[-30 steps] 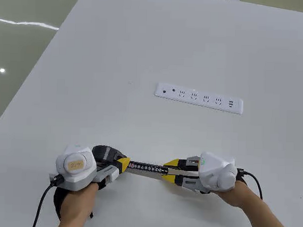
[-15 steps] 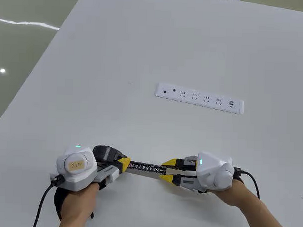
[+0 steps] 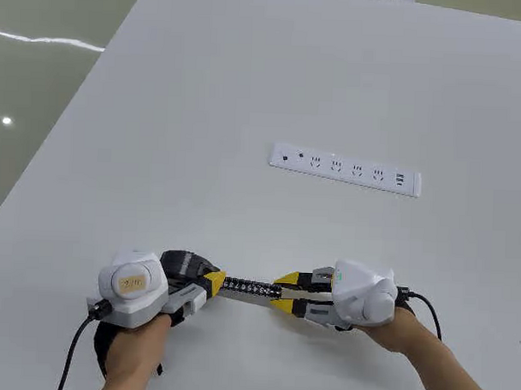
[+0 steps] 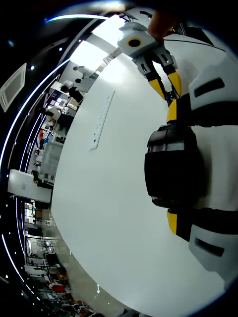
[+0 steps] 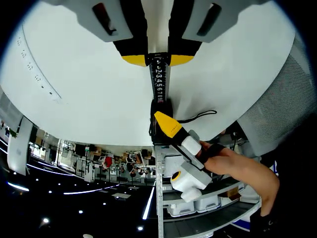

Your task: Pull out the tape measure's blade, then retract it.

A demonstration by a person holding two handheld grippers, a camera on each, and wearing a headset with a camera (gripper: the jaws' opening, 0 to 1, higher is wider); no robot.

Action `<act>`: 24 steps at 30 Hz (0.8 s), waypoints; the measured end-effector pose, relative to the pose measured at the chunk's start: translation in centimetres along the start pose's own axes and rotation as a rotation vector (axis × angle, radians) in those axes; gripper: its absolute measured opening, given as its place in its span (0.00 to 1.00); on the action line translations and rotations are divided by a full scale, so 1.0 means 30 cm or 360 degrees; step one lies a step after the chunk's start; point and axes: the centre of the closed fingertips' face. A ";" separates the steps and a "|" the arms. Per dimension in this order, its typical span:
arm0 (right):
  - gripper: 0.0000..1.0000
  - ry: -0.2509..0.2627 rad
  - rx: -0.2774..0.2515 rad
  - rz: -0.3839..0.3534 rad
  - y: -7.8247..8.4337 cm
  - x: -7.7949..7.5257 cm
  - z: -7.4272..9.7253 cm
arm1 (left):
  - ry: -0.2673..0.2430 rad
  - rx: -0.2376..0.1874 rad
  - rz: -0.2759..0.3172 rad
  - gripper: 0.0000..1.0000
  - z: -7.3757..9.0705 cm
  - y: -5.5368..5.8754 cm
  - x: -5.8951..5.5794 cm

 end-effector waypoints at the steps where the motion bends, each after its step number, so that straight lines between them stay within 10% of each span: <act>1: 0.14 0.0000 0.0000 0.0001 -0.001 0.000 -0.001 | 0.0000 0.0000 -0.0001 0.63 0.000 0.000 0.000; 24: 0.14 -0.0009 -0.0003 0.0014 -0.025 -0.009 -0.045 | 0.0012 0.0013 0.0018 0.63 -0.002 0.000 0.004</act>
Point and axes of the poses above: the centre of the closed fingertips' face, and the gripper's own axes: z roughly backward along the fingers, x roughly to its left, y roughly out of its underside, and after that the axes turned 12 degrees about -y, right-handed
